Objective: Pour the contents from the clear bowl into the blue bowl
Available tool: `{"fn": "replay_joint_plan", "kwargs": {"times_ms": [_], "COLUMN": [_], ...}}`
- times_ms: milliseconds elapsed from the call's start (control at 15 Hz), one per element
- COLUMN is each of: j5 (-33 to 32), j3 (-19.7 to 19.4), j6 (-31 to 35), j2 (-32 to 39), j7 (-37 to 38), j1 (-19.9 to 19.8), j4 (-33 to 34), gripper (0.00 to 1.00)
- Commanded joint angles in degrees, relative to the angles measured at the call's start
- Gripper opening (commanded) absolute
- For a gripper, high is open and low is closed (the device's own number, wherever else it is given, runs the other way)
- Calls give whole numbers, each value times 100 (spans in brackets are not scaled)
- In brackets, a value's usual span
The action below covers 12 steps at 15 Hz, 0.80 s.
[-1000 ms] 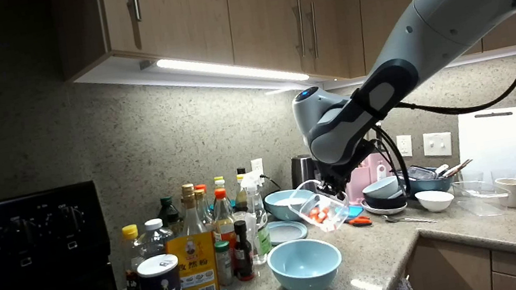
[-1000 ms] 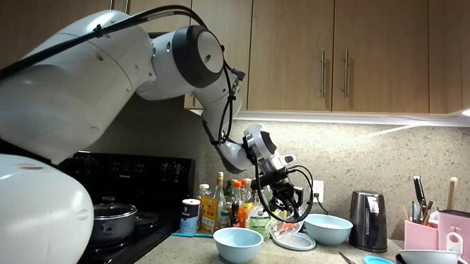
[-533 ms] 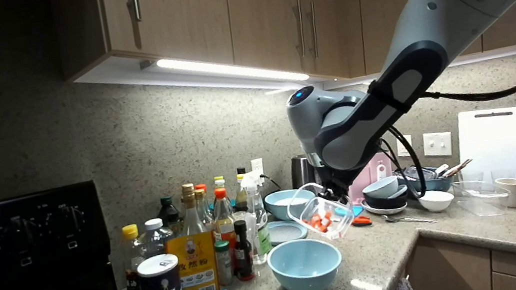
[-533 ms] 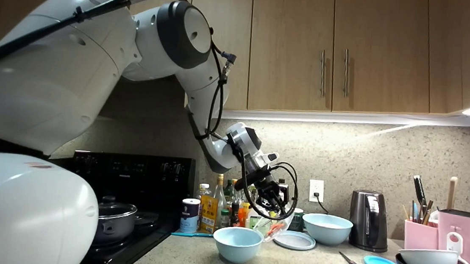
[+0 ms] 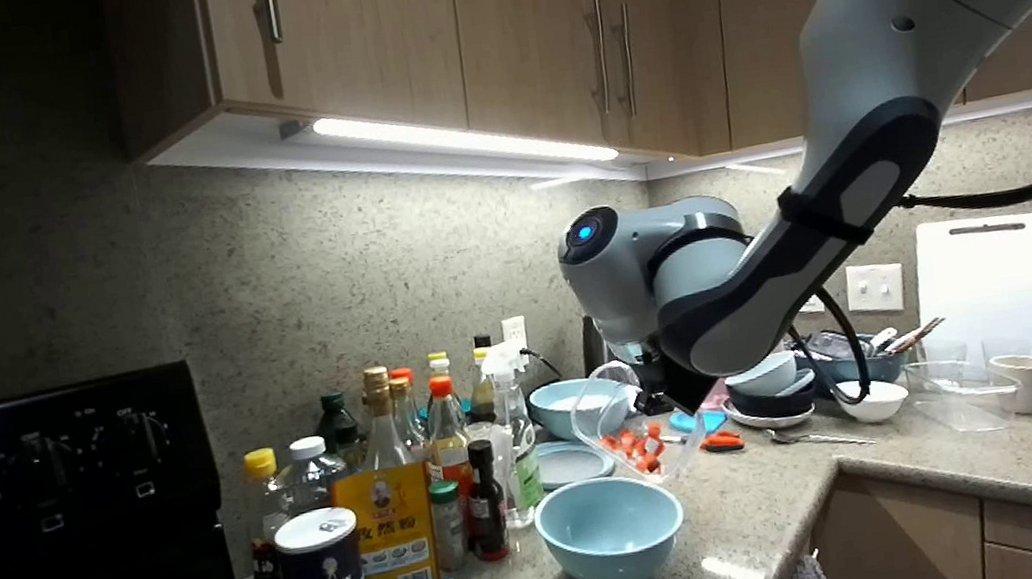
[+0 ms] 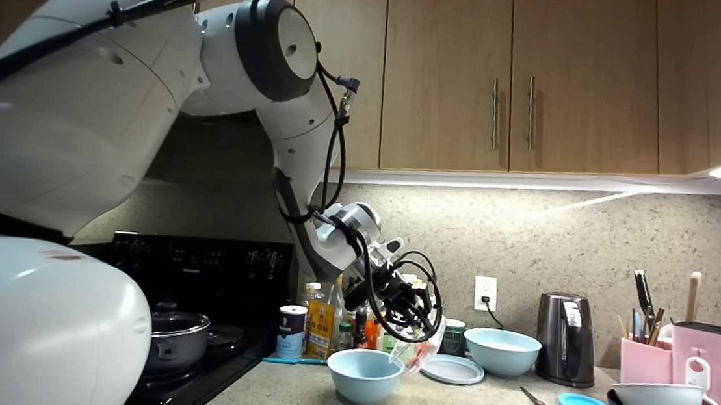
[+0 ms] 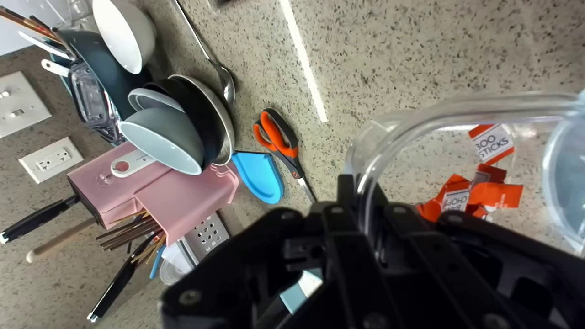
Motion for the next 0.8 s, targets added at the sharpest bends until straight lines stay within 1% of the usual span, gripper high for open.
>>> {"fn": "replay_joint_plan", "kwargs": {"times_ms": [0, 200, 267, 333, 533, 600, 667, 733], "j5": [-101, -253, -96, -98, -92, -90, -555, -948], "j3": [375, 484, 526, 555, 583, 586, 467, 421], "j6": [7, -142, -107, -113, -108, -107, -236, -370], "j2": [-141, -150, -5, -1, 15, 19, -26, -36], "j7": [69, 106, 17, 15, 13, 12, 502, 820], "j1": [-261, -218, -316, -312, -340, -350, -166, -36], "j4": [-160, -183, 8, 10, 14, 14, 7, 19], "gripper": [4, 4, 3, 8, 8, 4, 3, 3]}}
